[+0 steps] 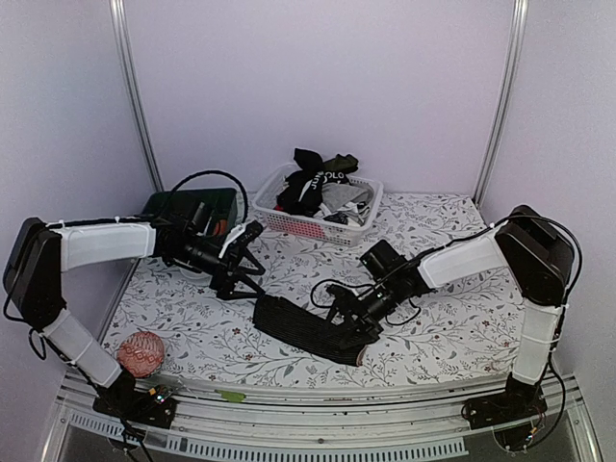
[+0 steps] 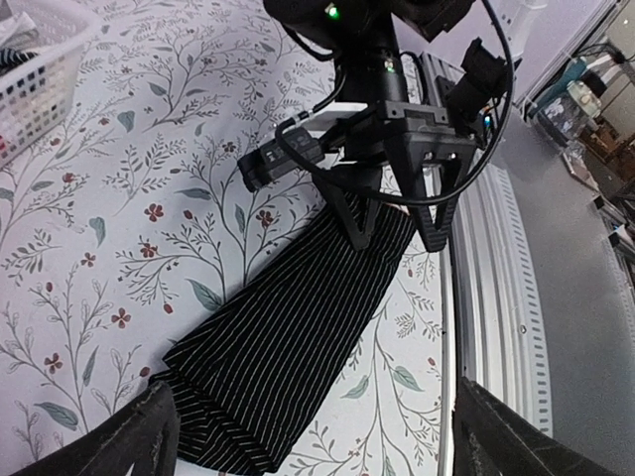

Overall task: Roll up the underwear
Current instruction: Adjust the underwear at the center of the board.

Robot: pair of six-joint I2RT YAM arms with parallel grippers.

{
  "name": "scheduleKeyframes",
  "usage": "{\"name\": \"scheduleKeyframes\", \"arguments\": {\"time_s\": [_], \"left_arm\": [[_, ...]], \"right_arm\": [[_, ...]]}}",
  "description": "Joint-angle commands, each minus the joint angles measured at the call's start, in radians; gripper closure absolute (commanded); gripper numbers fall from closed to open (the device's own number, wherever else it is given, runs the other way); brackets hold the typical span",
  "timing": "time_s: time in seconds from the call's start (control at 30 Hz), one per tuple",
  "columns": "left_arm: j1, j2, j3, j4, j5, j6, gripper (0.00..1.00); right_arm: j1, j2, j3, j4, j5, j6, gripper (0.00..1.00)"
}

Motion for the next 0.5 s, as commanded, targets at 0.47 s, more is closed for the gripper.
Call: {"name": "scheduleKeyframes", "arguments": {"time_s": [0.47], "left_arm": [[-0.157, 0.315, 0.066, 0.122, 0.090, -0.134, 0.04]], "right_arm": [[-0.049, -0.169, 0.042, -0.084, 0.111, 0.002, 0.01]]}}
